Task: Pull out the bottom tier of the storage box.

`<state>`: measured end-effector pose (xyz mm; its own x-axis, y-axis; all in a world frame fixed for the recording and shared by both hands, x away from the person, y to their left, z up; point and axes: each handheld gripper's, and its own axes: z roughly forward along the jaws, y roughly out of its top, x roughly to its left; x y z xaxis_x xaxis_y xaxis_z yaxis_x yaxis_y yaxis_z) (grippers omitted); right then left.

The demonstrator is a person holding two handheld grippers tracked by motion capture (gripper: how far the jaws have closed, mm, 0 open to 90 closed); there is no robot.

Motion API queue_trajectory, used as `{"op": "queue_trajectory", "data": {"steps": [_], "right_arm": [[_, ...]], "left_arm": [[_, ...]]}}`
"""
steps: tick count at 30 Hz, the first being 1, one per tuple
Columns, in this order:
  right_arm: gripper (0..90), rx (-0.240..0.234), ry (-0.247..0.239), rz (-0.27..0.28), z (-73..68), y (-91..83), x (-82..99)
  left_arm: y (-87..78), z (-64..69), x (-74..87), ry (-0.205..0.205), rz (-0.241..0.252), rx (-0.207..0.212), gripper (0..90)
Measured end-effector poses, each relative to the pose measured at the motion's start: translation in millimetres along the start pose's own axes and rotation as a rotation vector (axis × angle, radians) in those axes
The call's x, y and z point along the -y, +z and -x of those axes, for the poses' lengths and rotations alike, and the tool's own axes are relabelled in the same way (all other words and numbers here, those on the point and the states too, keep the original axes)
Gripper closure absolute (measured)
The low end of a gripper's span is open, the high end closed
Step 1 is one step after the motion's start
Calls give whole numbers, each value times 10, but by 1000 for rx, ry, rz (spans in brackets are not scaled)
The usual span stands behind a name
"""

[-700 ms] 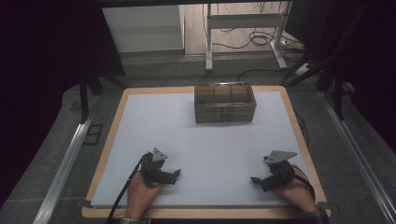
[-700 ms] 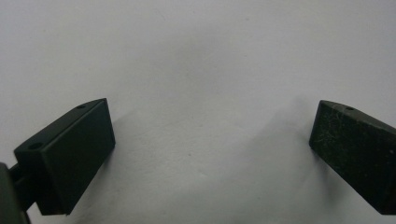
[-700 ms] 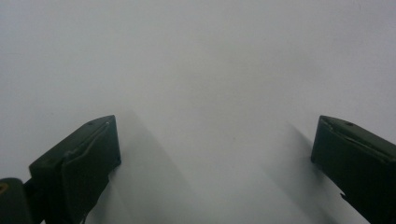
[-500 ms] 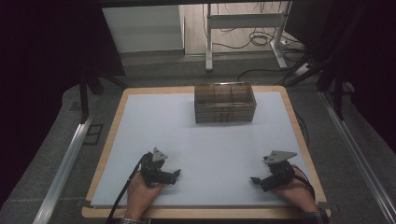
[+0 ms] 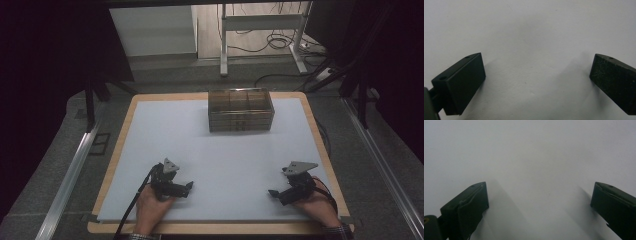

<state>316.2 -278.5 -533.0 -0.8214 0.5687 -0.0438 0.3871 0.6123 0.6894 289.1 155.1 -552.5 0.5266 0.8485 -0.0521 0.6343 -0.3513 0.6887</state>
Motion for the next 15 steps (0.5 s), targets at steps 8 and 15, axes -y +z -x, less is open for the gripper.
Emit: {"op": "queue_trajectory", "data": {"steps": [8, 15], "right_arm": [[21, -3, 0, -2, 4, -4, -7], [85, 21, -31, -5, -2, -33, -46]], "left_arm": [[0, -1, -1, 0, 0, 0, 0], [0, -1, -1, 0, 0, 0, 0]]}}
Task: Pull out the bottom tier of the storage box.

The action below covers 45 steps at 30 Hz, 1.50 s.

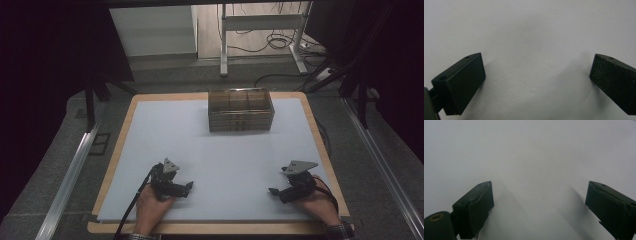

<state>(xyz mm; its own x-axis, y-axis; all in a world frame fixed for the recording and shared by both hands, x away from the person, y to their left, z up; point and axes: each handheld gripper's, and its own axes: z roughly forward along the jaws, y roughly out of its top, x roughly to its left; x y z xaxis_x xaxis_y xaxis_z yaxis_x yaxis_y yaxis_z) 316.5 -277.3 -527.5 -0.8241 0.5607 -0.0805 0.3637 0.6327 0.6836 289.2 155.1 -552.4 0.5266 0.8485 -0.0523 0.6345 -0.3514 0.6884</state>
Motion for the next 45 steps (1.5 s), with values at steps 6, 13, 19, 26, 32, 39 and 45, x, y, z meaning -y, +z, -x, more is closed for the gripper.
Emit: {"op": "queue_trajectory", "data": {"steps": [6, 13, 19, 26, 32, 39, 45], "right_arm": [[152, 22, -41, -5, -3, -6, -60], [232, 25, -81, -8, -6, 4, -148], [279, 42, -120, -14, 11, 44, -239], [308, 67, -159, -1, 6, 90, -328], [324, 119, -211, -9, 8, 164, -410], [324, 152, -262, -20, 11, 257, -501], [339, 189, -311, -29, 10, 325, -570]], "left_arm": [[0, 0, 0, 0, 0, 0, 0], [0, 0, 0, 0, 0, 0, 0], [0, 0, 0, 0, -1, 0, 0], [0, 0, 0, -1, 0, 0, 0], [-1, 0, 0, 0, -1, 0, 0], [-1, 0, 0, 0, -1, 0, 0], [-1, 0, 0, 0, -1, 0, 0]]}}
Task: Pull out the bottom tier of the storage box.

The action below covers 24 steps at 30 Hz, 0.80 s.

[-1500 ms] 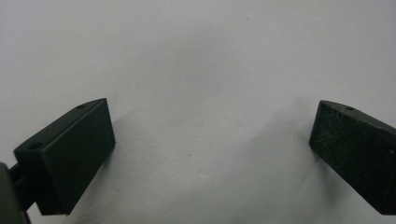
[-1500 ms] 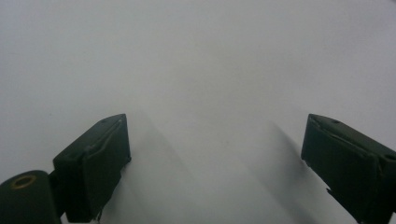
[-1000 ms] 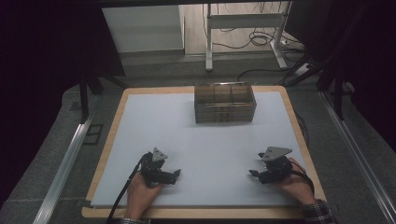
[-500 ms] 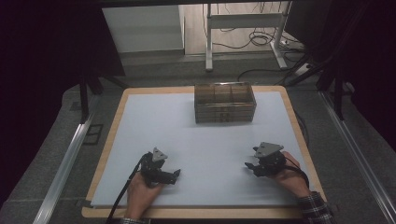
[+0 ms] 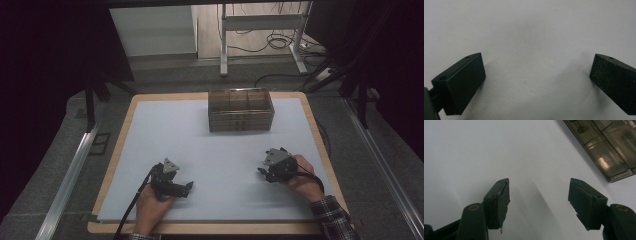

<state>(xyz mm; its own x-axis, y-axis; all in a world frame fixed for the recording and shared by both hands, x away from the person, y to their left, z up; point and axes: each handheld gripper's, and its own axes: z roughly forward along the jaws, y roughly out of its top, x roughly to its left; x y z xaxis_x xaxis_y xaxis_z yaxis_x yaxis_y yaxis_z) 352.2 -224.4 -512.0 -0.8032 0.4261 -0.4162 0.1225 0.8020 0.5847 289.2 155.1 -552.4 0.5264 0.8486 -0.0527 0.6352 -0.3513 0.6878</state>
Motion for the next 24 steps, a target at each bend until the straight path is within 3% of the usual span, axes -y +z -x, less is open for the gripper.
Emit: {"op": "queue_trajectory", "data": {"steps": [4, 11, 24], "right_arm": [[351, 22, -30, -5, 13, 47, -56], [355, 104, -131, -19, 23, 197, -176], [374, 228, -271, -43, 30, 418, -302]], "left_arm": [[0, 0, 0, 0, 0, 0, 0], [0, 0, 0, 0, 0, 0, 0], [-1, -1, 0, 1, -1, 1, 0]]}}
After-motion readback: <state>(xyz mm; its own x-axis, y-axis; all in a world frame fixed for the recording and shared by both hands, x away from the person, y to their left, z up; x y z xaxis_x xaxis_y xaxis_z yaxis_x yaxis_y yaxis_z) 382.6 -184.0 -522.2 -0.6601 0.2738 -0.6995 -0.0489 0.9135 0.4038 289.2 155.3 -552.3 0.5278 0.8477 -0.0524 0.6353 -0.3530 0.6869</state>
